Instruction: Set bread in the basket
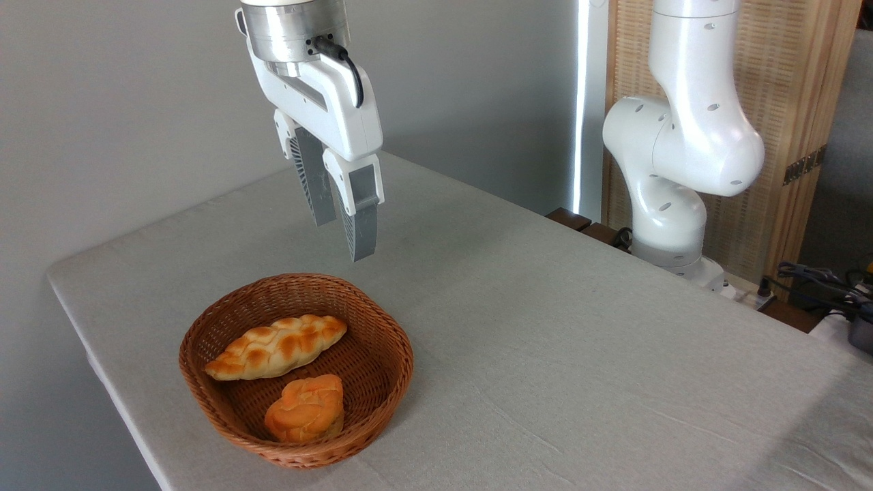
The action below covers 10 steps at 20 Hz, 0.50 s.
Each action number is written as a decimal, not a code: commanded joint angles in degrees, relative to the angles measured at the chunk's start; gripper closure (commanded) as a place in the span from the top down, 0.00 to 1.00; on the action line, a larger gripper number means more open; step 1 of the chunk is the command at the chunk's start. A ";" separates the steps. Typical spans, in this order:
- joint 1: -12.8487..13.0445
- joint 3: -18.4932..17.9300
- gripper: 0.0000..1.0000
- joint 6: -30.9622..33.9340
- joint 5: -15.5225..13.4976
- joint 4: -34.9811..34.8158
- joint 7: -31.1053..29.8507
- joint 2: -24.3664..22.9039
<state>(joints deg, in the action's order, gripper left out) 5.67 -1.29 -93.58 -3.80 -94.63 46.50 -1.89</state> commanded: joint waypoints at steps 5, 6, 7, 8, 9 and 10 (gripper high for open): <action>-0.13 -0.12 1.00 -0.29 0.81 -1.09 -0.27 -1.27; -0.13 -0.12 1.00 -0.29 0.90 -1.09 -0.27 -1.27; -0.13 -0.12 1.00 -0.20 1.25 -1.09 -0.44 -1.27; -0.13 -0.12 1.00 -0.20 2.29 -1.09 -1.58 -1.27; -0.13 -0.03 1.00 -0.20 3.00 -1.09 -2.11 -1.27; -0.13 0.06 1.00 -0.29 3.01 -1.00 -1.94 -1.27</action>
<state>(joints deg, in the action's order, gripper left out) 5.59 -1.29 -93.56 -2.41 -94.73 45.80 -2.14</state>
